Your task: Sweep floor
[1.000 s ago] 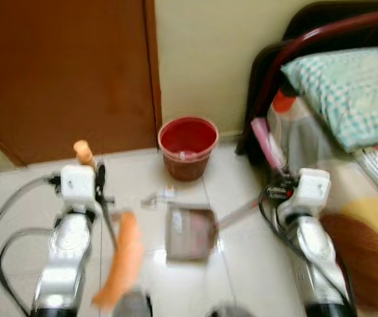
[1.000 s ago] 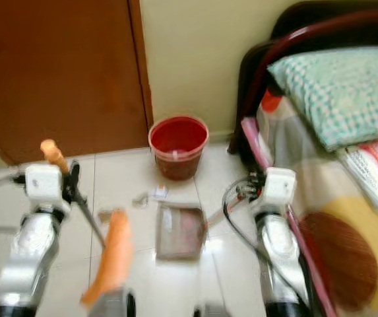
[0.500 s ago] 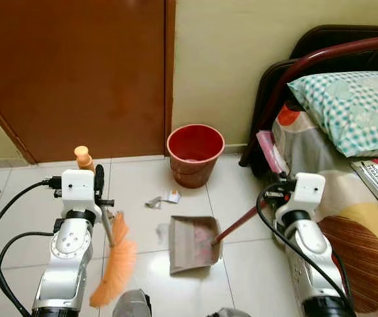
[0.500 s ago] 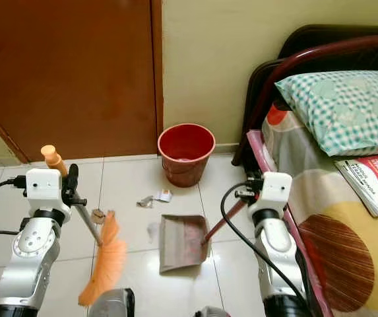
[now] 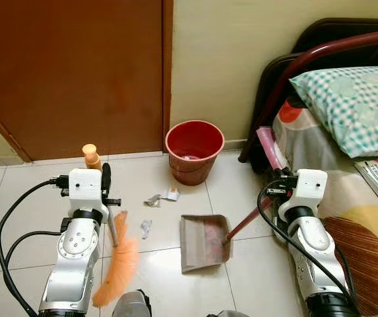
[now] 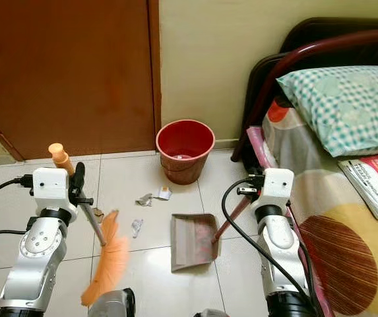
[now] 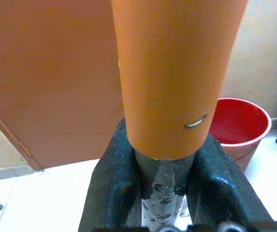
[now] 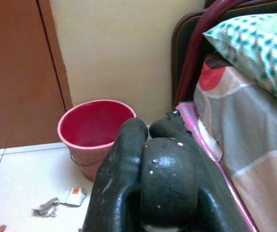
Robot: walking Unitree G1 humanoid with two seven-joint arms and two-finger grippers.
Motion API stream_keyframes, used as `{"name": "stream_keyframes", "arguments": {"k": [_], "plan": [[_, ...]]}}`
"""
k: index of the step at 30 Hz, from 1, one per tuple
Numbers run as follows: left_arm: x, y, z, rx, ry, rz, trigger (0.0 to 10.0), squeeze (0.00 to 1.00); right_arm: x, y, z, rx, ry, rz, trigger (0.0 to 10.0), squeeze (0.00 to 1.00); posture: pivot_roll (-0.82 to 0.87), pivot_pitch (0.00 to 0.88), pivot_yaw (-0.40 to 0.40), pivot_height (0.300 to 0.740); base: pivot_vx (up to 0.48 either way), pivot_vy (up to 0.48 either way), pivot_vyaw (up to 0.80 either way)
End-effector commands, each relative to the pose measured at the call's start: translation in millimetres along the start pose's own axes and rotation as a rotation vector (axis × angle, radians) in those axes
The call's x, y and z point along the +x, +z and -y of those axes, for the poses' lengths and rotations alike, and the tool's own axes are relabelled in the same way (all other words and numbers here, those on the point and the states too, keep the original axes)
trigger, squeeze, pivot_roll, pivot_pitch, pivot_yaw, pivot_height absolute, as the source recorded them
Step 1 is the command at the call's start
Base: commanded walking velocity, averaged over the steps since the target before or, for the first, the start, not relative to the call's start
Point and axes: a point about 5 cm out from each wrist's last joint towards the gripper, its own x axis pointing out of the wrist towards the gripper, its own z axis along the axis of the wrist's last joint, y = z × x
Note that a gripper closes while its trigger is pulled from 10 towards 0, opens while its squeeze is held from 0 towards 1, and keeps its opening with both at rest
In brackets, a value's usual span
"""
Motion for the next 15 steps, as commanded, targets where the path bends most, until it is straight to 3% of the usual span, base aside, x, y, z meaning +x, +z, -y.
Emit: {"name": "stream_keyframes", "arguments": {"k": [1,5,9,13,15], "plan": [[0.3,0,2.3,-0.001,-0.02,-0.003,10.0,0.0,0.9,7,3.1,-0.022,-0.018,0.038,10.0,0.0,0.04,0.122,-0.056,0.74,0.311,0.0,0.0],[0.6,0,4.8,-0.014,-0.047,-0.008,10.0,0.0,0.4,4,6.6,-0.034,-0.045,0.018,10.0,0.0,0.04,0.119,-0.051,0.74,0.283,0.0,0.0],[-2.8,2,26.9,-0.044,-0.246,-0.005,10.0,0.0,4.3,-7,10.8,-0.027,-0.127,-0.065,10.0,0.0,0.05,0.123,-0.046,0.74,0.0,0.0,0.0],[-4.3,4,33.2,-0.051,-0.297,0.005,10.0,0.0,6.4,-9,11.8,-0.015,-0.145,-0.088,10.0,0.0,0.05,0.123,-0.046,0.74,0.0,0.0,0.0],[-7.3,7,50.2,-0.044,-0.42,0.018,10.0,0.0,12.0,-12,16.9,0.018,-0.203,-0.132,10.0,0.0,0.05,0.128,-0.049,0.74,0.0,0.0,0.0]]}}
